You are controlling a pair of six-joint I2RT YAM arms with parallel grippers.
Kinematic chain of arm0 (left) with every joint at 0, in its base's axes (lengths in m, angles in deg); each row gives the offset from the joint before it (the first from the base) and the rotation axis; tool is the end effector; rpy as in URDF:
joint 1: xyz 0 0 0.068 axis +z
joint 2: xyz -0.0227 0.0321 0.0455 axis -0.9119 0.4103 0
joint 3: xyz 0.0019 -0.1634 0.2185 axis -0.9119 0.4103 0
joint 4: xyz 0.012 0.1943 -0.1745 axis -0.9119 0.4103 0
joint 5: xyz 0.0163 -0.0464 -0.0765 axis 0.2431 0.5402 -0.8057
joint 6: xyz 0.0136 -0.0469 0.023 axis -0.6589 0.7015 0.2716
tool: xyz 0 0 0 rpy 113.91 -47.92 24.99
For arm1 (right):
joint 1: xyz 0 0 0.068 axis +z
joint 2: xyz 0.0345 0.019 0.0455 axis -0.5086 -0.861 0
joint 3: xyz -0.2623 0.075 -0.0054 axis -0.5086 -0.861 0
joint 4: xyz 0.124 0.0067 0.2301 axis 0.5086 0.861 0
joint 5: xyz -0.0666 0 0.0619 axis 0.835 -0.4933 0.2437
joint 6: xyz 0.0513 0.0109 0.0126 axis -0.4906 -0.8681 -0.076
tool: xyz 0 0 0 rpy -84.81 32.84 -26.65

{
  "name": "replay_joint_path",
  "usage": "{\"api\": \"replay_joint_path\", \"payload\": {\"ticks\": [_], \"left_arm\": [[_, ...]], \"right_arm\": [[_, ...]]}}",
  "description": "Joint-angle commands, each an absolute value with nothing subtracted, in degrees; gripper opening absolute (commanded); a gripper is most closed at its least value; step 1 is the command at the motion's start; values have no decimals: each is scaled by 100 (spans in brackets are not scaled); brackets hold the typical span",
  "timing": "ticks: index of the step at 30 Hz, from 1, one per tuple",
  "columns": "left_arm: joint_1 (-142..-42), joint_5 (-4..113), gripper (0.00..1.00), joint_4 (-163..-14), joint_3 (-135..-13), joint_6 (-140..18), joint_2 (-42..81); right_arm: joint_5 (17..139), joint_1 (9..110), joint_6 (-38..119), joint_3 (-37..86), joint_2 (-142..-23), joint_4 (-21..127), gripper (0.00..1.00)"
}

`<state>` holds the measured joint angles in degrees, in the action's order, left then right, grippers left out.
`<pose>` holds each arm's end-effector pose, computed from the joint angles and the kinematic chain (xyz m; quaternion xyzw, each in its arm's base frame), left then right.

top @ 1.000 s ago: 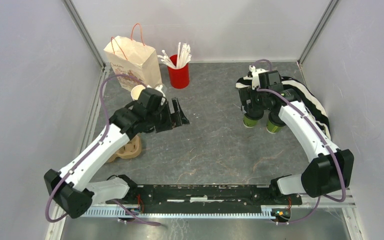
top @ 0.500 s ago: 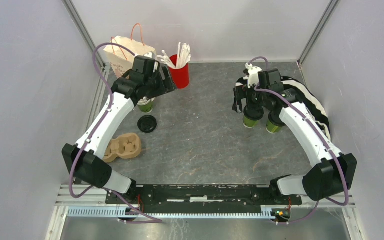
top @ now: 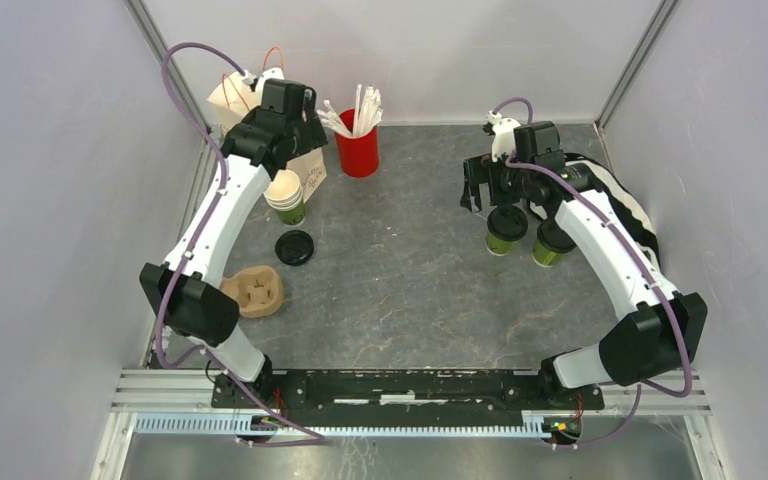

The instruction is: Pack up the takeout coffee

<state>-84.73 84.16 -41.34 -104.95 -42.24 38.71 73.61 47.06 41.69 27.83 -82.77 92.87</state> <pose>0.3453 -0.1048 0.4099 -0.1717 0.8629 -0.0354 0.4739 0.2931 0.0944 0.3471 -0.1289 0.9063 0.1678 0.3658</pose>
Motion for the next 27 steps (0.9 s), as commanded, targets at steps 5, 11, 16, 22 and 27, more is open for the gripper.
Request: {"api": "replay_joint_path", "payload": {"ticks": [5,11,16,22,27], "left_arm": [[-8410,9523,81,-3020,-8813,-3594,2182],[-7580,8537,75,-2183,-7570,-2550,1533],[-6173,7411,61,-2232,-6611,-2130,1227],[-5528,6947,43,-1589,-6225,-1609,1193],[-5516,7919,47,-856,-6094,-491,688]], "right_arm": [[7294,4776,4339,2859,-8262,9187,98],[7140,5025,4358,2872,-8431,9143,98],[7159,5337,4426,2765,-8436,9101,98],[7455,5684,4621,2665,-8384,9094,98],[7672,5693,4664,2605,-8322,9063,98]]}}
